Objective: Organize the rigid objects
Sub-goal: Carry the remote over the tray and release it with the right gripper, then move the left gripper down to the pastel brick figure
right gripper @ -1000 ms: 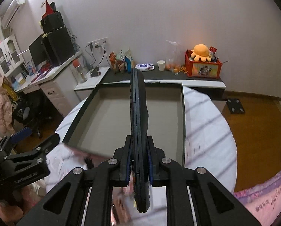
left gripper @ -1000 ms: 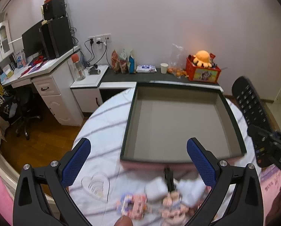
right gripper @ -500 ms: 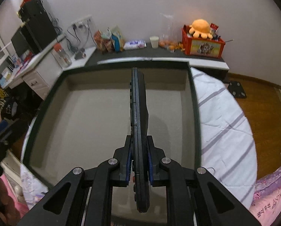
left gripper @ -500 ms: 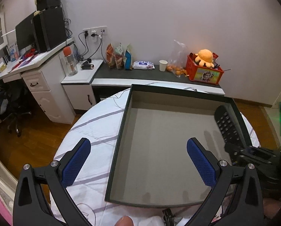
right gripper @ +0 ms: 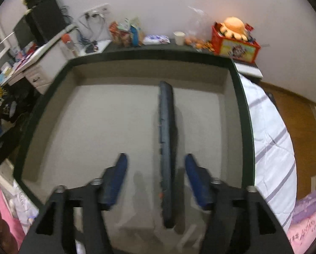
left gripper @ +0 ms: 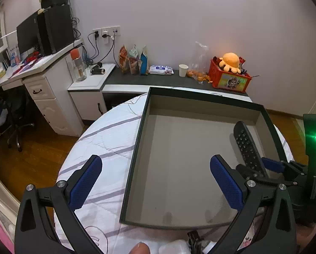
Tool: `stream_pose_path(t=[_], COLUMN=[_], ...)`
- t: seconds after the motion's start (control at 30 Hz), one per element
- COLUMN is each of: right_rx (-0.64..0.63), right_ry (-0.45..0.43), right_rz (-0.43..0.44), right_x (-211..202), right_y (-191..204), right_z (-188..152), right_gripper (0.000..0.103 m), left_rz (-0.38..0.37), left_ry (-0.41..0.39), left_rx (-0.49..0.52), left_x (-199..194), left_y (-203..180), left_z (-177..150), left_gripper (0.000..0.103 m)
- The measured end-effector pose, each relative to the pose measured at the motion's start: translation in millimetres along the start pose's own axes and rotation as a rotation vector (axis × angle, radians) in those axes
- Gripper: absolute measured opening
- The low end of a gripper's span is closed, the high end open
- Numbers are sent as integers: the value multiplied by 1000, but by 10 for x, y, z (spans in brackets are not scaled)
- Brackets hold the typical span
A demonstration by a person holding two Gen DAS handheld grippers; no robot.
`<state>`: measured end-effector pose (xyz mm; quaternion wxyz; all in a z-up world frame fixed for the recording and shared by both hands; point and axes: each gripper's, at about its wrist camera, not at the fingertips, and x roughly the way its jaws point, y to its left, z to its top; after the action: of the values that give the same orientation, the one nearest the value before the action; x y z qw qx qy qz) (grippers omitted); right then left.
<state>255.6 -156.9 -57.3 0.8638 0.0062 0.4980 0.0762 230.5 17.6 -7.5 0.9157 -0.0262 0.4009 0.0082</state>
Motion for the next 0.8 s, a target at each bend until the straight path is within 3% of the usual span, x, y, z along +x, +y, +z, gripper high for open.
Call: stream_pose_path(t=[0.03,0.33,0.53,0.67,0.8], right_rx=[-6,67,119,141,171], right_ry=[-11,-223,-309,-294,-217], right_rz=[-12,32,31,10,10], right_x=[-34,-819,-1371,-1473,-1347], right_y=[25,-73,-130,-156,-180], right_z=[-8,-157,-588,-905,-1214], right_gripper=[88,88,103,103,103], left_rz=[2,-1,-2,-5,-14], left_ry=[-9,-71,-80,-47,-21], left_rx=[-1,-16,-12,-2,2], left_x=[-51,-528,-776,-836,-897], left_y=[9,127,172,160,117], left_z=[-18,-179,-420,-662,-896], left_gripper=[103,103,103,103,103])
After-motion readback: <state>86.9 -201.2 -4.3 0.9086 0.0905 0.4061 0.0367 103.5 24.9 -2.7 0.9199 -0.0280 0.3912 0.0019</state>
